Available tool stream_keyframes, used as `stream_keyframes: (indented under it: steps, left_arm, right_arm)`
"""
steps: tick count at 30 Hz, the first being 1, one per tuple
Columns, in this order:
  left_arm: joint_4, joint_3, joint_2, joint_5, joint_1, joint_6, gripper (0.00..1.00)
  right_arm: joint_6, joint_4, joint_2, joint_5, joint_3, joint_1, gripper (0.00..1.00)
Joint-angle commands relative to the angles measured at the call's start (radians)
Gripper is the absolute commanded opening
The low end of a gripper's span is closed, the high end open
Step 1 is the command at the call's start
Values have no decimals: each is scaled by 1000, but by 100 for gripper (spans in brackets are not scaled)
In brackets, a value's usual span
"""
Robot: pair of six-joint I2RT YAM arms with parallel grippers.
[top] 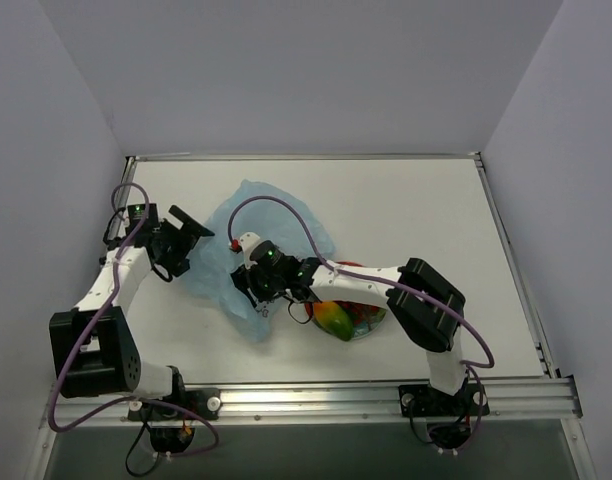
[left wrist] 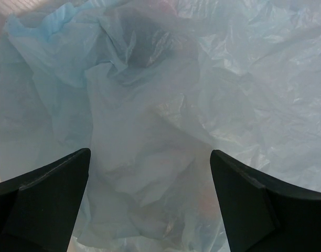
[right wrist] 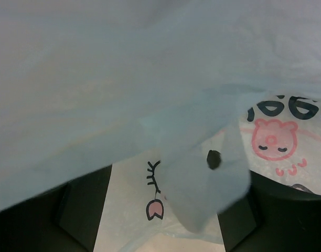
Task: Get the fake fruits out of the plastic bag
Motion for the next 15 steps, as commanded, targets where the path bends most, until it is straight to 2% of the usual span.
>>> stream_keyframes:
  steps: [1,10,13,15]
  left_arm:
    - [27,50,34,5,8,12,94]
    - [10,94,162,-44,8,102,94]
    - [62,78,163,-28,8,105,98]
    - [82,73,160,-24,8,115,85]
  right_arm:
    - [-14,41,-19,-24,-5,-1,68]
    - [-23,42,0,-28,22,-4,69]
    - [-17,42,20,-31,47,-5,69]
    - [-15,42,34,-34,56,-5,69]
